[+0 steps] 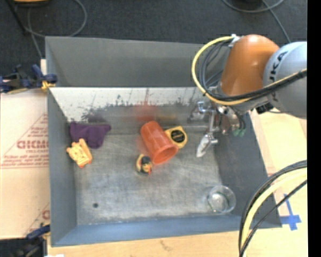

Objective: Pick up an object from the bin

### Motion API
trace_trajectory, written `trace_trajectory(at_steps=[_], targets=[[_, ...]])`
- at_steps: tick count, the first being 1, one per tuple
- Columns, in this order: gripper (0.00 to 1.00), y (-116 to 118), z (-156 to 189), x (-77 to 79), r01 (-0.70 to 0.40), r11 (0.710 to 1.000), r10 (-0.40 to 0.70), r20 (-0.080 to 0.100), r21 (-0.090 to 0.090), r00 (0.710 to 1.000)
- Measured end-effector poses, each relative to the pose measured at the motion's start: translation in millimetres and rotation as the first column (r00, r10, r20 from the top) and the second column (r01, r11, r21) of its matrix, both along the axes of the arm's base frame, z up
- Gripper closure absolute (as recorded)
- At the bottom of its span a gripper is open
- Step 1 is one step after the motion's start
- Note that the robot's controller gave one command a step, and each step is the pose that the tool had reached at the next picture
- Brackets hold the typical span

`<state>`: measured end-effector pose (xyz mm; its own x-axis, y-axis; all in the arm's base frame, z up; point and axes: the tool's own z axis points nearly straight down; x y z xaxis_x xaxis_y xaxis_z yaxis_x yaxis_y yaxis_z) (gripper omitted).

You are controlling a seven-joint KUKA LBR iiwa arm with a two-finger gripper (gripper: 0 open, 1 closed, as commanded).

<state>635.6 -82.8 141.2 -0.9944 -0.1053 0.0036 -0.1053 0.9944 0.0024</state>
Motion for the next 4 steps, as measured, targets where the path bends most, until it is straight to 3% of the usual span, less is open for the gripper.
trace_trajectory(at_steps=[1,2,3,4], targets=[[0.0,-9.8,20.8,4.2,-0.042,0.999,0.042,0.012,-0.006,0.999],[0.0,16.6,47.2,8.6,-0.057,0.998,0.057,-0.001,0.0,0.998],[0.0,29.3,46.9,17.4,-0.037,0.999,0.037,0.027,-0.004,0.999],[0.0,72.2,-29.4,-6.3,-0.079,0.997,0.079,0.011,-0.004,0.997]])
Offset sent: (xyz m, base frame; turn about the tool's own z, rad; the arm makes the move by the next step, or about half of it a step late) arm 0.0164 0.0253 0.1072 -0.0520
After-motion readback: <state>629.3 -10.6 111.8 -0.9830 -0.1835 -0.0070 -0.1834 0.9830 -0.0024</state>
